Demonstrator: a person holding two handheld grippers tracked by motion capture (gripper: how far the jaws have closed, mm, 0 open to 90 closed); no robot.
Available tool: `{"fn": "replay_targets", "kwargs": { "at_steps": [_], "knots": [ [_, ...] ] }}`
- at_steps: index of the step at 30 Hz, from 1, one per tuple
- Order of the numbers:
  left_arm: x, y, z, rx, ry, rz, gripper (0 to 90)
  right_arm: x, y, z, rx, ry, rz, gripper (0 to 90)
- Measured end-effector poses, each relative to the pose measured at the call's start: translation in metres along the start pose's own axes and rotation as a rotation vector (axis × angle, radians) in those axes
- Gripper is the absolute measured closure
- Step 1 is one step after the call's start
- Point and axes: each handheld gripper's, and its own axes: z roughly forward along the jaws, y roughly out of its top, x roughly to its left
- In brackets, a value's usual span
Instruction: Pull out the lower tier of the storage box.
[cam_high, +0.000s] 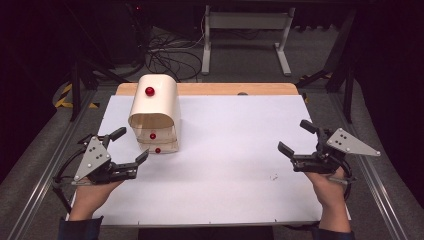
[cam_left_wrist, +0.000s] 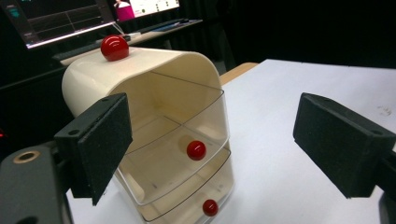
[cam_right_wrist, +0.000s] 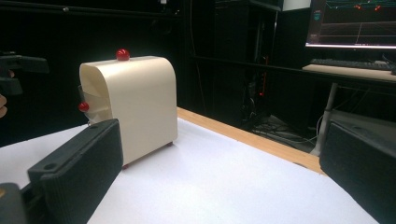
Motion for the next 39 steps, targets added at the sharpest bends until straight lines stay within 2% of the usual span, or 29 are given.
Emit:
{"fn": "replay_targets", "kwargs": {
  "at_steps": [3, 10, 14, 15, 20, 25, 29, 30, 34, 39],
  "knots": [
    [-0.001, -0.001, 0.002, 0.008, 0.016, 0.018, 13.5, -0.002, 0.000, -0.001, 0.004, -0.006, -0.014, 0.3],
    [-0.005, -0.009, 0.007, 0.037, 0.049, 0.079, 14.9, -0.002, 0.000, -0.001, 0.005, -0.010, -0.008, 0.3],
    [-0.007, -0.013, 0.009, 0.048, 0.054, 0.093, 15.8, -0.002, -0.001, -0.001, 0.006, -0.010, -0.006, 0.3],
    [-0.008, -0.014, 0.009, 0.052, 0.057, 0.098, 16.0, -0.001, -0.001, -0.001, 0.004, -0.012, 0.004, 0.3],
    [-0.014, -0.020, 0.012, 0.079, 0.069, 0.142, 17.2, 0.000, -0.002, -0.002, 0.011, -0.012, -0.004, 0.3],
    [-0.020, -0.026, 0.014, 0.095, 0.077, 0.160, 18.7, 0.002, -0.004, -0.004, 0.016, -0.016, -0.002, 0.3],
    [-0.029, -0.031, 0.018, 0.113, 0.091, 0.204, 19.7, 0.004, -0.006, -0.007, 0.020, -0.026, 0.000, 0.3],
    [-0.029, -0.031, 0.018, 0.113, 0.091, 0.204, 20.1, 0.004, -0.006, -0.008, 0.023, -0.027, -0.003, 0.3],
    [-0.038, -0.036, 0.021, 0.105, 0.131, 0.288, 22.3, 0.006, -0.007, -0.009, 0.028, -0.031, -0.002, 0.3],
    [-0.044, -0.042, 0.028, 0.157, 0.175, 0.406, 23.6, 0.009, -0.008, -0.011, 0.019, -0.034, -0.008, 0.3]
  ]
}}
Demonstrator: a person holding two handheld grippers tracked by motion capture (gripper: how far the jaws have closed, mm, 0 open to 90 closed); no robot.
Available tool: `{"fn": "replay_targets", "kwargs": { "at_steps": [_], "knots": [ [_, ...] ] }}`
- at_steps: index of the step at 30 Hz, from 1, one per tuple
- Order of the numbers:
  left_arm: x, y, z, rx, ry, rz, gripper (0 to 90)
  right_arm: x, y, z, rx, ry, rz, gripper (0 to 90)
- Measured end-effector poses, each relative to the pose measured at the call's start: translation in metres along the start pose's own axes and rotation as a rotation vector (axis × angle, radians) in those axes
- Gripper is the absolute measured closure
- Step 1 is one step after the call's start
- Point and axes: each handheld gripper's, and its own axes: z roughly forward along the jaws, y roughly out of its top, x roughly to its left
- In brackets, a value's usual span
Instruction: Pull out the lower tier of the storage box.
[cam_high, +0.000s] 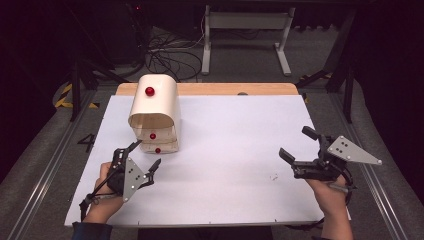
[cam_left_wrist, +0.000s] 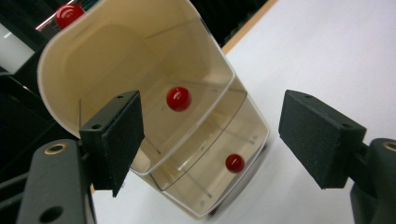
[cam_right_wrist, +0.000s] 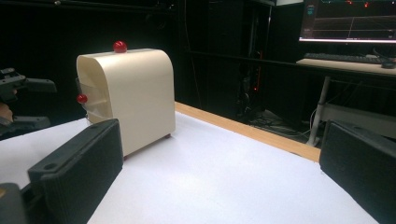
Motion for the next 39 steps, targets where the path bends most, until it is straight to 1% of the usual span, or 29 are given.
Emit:
{"fn": "replay_targets", "kwargs": {
  "at_steps": [1, 2, 3, 4, 6, 7, 8, 10, 11, 14, 15, 16, 17, 20, 23, 24, 26, 28, 29, 31, 33, 35, 39],
  "knots": [
    [-0.003, -0.002, 0.002, 0.010, 0.007, 0.026, 23.6, 0.000, 0.000, 0.000, 0.000, 0.000, 0.000, 0.3],
    [-0.004, -0.004, 0.004, 0.015, 0.013, 0.046, 24.3, 0.000, 0.000, 0.000, 0.001, 0.000, -0.011, 0.3],
    [-0.006, -0.006, 0.005, 0.021, 0.021, 0.068, 26.1, 0.000, 0.000, 0.000, 0.007, -0.003, -0.014, 0.3],
    [-0.008, -0.008, 0.007, 0.034, 0.029, 0.079, 26.7, 0.000, 0.000, 0.000, 0.008, -0.006, -0.017, 0.3],
    [-0.010, -0.010, 0.011, 0.049, 0.040, 0.117, 27.0, 0.000, 0.000, 0.000, 0.008, -0.005, -0.018, 0.3],
    [-0.011, -0.012, 0.013, 0.053, 0.046, 0.149, 27.4, 0.000, -0.001, 0.001, 0.009, -0.007, -0.019, 0.3],
    [-0.013, -0.013, 0.014, 0.064, 0.056, 0.166, 28.2, 0.000, -0.001, 0.001, 0.012, -0.008, -0.015, 0.3],
    [-0.015, -0.015, 0.016, 0.074, 0.069, 0.200, 30.1, -0.001, -0.002, 0.001, 0.018, -0.012, -0.023, 0.3],
    [-0.017, -0.016, 0.018, 0.078, 0.075, 0.225, 30.7, 0.000, -0.002, 0.001, 0.017, -0.014, -0.017, 0.3],
    [-0.020, -0.019, 0.020, 0.091, 0.091, 0.265, 32.0, -0.001, -0.003, 0.001, 0.021, -0.014, -0.027, 0.3],
    [-0.021, -0.020, 0.021, 0.100, 0.097, 0.270, 32.7, -0.001, -0.003, 0.002, 0.021, -0.014, -0.030, 0.3],
    [-0.021, -0.021, 0.023, 0.108, 0.107, 0.294, 32.9, 0.000, -0.003, 0.002, 0.021, -0.015, -0.028, 0.3],
    [-0.021, -0.021, 0.023, 0.108, 0.107, 0.294, 33.3, 0.000, -0.003, 0.002, 0.021, -0.015, -0.028, 0.3],
    [-0.023, -0.022, 0.024, 0.119, 0.119, 0.318, 34.1, 0.001, -0.003, 0.002, 0.020, -0.014, -0.027, 0.3],
    [-0.027, -0.023, 0.027, 0.133, 0.125, 0.363, 35.1, 0.001, -0.003, 0.002, 0.023, -0.016, -0.029, 0.3],
    [-0.027, -0.023, 0.027, 0.133, 0.125, 0.363, 35.2, 0.001, -0.003, 0.002, 0.025, -0.018, -0.036, 0.3],
    [-0.029, -0.024, 0.029, 0.143, 0.134, 0.394, 36.1, 0.001, -0.003, 0.002, 0.028, -0.020, -0.037, 0.3],
    [-0.032, -0.026, 0.031, 0.157, 0.133, 0.416, 37.7, 0.001, -0.003, 0.002, 0.029, -0.023, -0.039, 0.3],
    [-0.032, -0.027, 0.032, 0.162, 0.132, 0.419, 37.7, 0.001, -0.003, 0.002, 0.029, -0.023, -0.039, 0.3],
    [-0.034, -0.028, 0.034, 0.161, 0.128, 0.429, 39.4, 0.001, -0.003, 0.002, 0.031, -0.026, -0.042, 0.3],
    [-0.037, -0.028, 0.035, 0.164, 0.131, 0.456, 42.1, 0.001, -0.003, 0.002, 0.034, -0.029, -0.042, 0.3],
    [-0.038, -0.028, 0.036, 0.163, 0.136, 0.461, 42.8, 0.001, -0.003, 0.003, 0.035, -0.030, -0.042, 0.3],
    [-0.041, -0.029, 0.039, 0.173, 0.147, 0.506, 44.3, 0.002, -0.003, 0.003, 0.034, -0.030, -0.042, 0.3]
  ]
}}
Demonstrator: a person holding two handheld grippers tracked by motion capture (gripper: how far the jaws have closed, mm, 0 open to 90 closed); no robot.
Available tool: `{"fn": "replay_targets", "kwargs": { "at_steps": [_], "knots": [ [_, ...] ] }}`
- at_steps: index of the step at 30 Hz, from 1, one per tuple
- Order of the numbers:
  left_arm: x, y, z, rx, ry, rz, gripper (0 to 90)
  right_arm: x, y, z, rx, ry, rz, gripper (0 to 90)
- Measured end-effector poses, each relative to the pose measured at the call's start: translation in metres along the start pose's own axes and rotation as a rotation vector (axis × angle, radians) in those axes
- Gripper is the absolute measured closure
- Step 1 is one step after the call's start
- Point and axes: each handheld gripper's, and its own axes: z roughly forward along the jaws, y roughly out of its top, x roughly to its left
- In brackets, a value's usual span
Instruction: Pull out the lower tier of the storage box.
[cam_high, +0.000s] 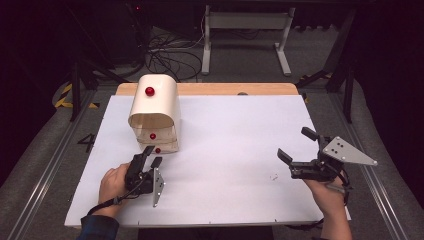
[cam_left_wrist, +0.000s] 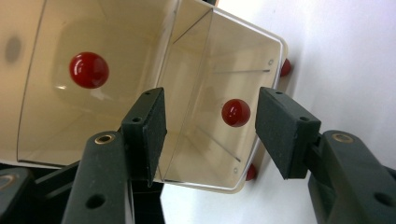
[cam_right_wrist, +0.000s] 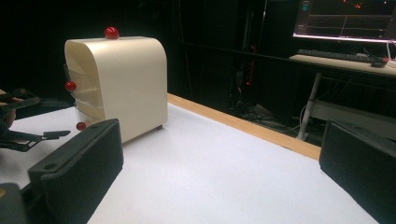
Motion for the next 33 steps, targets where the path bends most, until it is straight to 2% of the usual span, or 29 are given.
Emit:
{"fn": "replay_targets", "kwargs": {
  "at_steps": [6, 22, 29, 33],
  "knots": [
    [-0.006, 0.000, 0.005, 0.017, 0.026, 0.051, 50.1, 0.000, 0.000, 0.000, 0.004, -0.004, -0.006, 0.3],
    [-0.013, 0.001, 0.011, 0.038, 0.049, 0.137, 59.6, 0.000, 0.000, 0.000, 0.015, -0.015, -0.014, 0.4],
    [-0.015, 0.002, 0.013, 0.041, 0.045, 0.148, 60.7, 0.000, 0.000, -0.001, 0.011, -0.016, -0.013, 0.4],
    [-0.015, 0.003, 0.016, 0.059, 0.048, 0.165, 63.1, 0.001, 0.000, -0.001, 0.011, -0.017, -0.015, 0.4]
  ]
}}
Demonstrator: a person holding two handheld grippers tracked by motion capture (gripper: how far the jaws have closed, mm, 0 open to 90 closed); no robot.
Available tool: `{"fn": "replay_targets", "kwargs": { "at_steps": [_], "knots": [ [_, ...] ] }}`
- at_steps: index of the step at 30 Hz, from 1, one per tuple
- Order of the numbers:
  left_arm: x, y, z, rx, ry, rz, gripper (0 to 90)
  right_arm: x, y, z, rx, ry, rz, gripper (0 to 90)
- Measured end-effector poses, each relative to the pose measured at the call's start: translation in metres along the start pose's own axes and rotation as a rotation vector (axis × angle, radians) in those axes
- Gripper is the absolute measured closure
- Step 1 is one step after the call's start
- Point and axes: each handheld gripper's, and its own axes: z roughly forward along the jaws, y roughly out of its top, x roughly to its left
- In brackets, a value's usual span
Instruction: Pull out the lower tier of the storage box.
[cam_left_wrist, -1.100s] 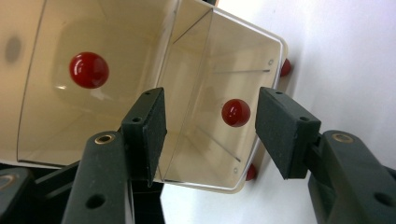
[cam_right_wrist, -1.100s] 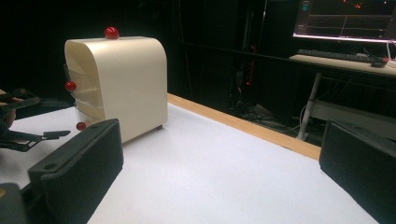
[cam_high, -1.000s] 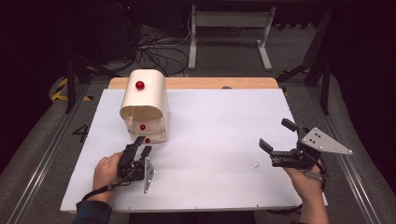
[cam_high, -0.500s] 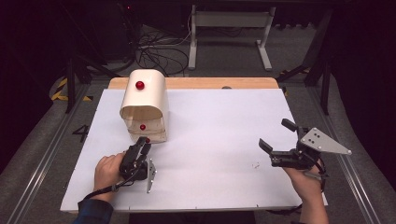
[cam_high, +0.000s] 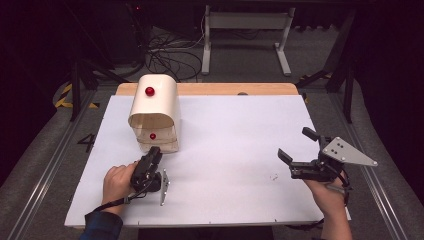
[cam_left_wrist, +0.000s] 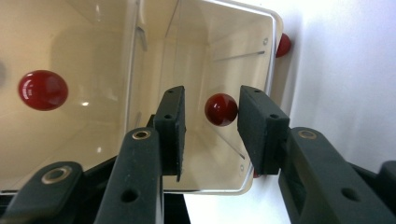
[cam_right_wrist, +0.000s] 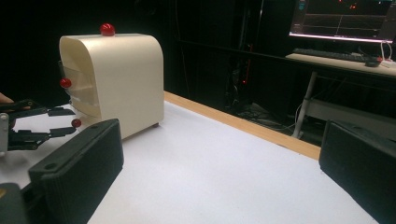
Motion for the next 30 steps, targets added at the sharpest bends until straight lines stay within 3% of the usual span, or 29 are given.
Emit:
{"fn": "replay_targets", "kwargs": {
  "at_steps": [18, 30],
  "knots": [
    [-0.0021, 0.0068, 0.0037, 0.055, -0.014, 0.035, 72.3, 0.0002, 0.0007, -0.0008, -0.002, 0.000, -0.001, 0.5],
    [-0.0020, 0.0090, 0.0019, 0.069, -0.030, 0.031, 73.4, 0.0007, 0.0001, -0.0002, 0.003, 0.002, 0.002, 0.5]
  ]
}}
